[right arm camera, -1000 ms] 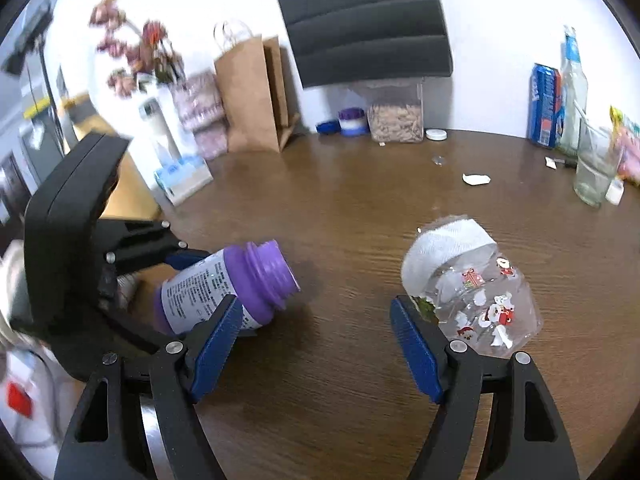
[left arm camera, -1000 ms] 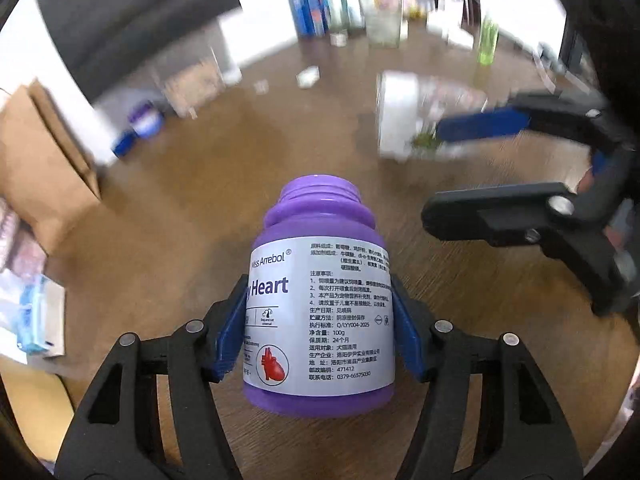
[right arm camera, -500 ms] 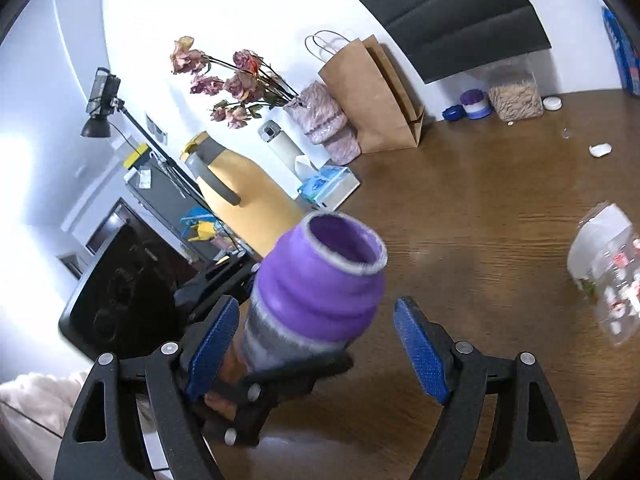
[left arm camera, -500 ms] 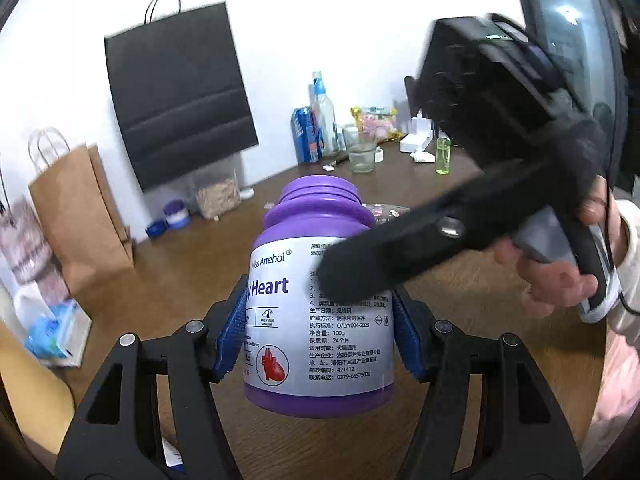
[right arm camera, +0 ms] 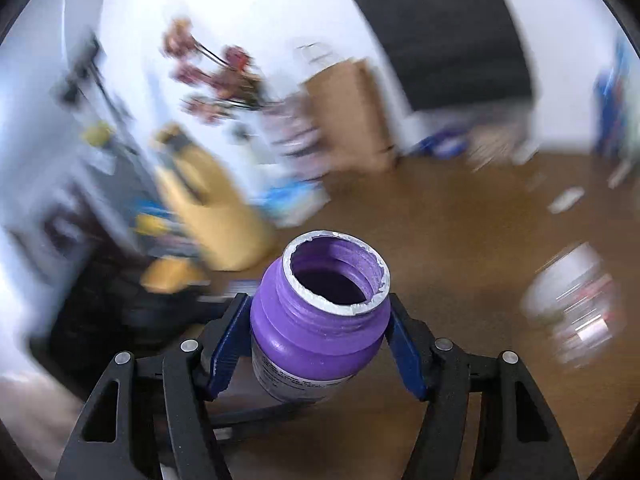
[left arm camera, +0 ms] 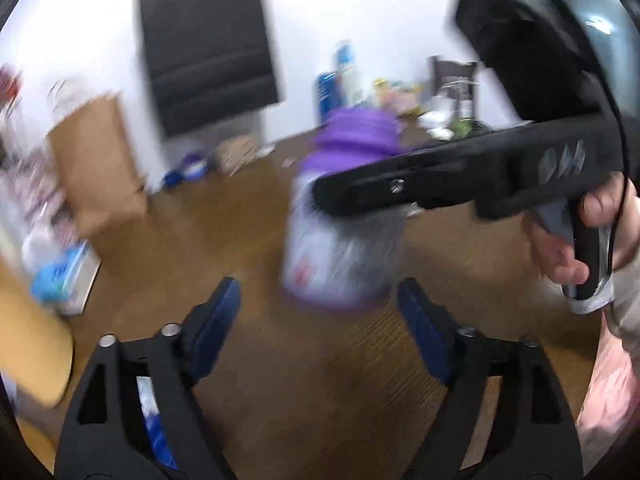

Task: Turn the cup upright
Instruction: 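Grasp the upright bottle with the right gripper while the left gripper releases it, then set the bottle upright on the table and open the right gripper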

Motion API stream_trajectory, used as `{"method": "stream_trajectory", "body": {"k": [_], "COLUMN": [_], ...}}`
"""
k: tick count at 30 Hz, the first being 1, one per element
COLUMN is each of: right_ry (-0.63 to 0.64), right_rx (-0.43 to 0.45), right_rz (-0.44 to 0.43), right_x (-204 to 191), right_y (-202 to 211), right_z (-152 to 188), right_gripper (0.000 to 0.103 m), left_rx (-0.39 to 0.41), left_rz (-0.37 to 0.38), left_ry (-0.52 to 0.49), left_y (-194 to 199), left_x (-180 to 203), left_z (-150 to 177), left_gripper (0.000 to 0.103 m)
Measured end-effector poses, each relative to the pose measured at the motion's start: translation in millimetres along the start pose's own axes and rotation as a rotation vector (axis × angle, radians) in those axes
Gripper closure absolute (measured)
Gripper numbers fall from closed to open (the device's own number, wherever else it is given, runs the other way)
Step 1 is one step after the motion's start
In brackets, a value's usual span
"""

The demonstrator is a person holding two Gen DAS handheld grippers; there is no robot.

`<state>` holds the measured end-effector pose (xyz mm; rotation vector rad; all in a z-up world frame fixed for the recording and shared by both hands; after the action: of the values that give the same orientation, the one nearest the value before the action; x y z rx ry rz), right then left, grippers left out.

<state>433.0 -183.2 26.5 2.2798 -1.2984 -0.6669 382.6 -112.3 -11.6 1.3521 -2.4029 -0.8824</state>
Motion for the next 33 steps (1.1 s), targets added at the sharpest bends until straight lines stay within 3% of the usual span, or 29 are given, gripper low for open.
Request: {"method": "stream_trajectory", "body": {"k": [4, 6, 10, 13, 23, 30, 33], "right_ry": [0.077, 0.106, 0.162, 0.164, 0.123, 0.098, 0.050], "right_rx": [-0.027, -0.066, -0.094, -0.151, -0.174, -0.068, -0.020], "right_rz": [0.112, 0.168, 0.196, 0.222, 0.219, 0.210, 0.194], "right_x": [-15, -24, -40, -38, -36, -41, -29], "right_y": [-30, -46, -68, -81, -83, -21, 8], "right_z": [-4, 1, 18, 32, 45, 33, 34], "right_gripper": [0.033, 0.033, 0.032, 0.032, 0.029, 0.022, 0.022], "left_rx": [-0.018, 0.020, 0.078, 0.063, 0.090, 0.125, 0.160], "left_rz": [-0.156, -0.278, -0.410, -0.436, -0.445, -0.463, -0.478], "left_ry": [0.148, 0.213, 0.311, 0.345, 0.425, 0.392, 0.392], "left_y": [11, 23, 37, 32, 36, 74, 97], "left_x": [-34, -53, -81, -91, -103, -89, -85], "left_z": [13, 22, 42, 48, 52, 50, 49], "left_gripper": [0.020, 0.015, 0.013, 0.013, 0.013, 0.012, 0.004]}}
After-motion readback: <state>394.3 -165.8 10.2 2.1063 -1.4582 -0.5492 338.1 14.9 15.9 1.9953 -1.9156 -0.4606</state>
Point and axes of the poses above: each gripper's, at about its wrist camera, not at the fingertips, and y roughly against the way its jaws point, x to its right, z to its underside, the point moved 4 cm from there along -y, roughly the way its jaws point, and after that the axes turned 1 degree about -y, right-handed, at the moved point
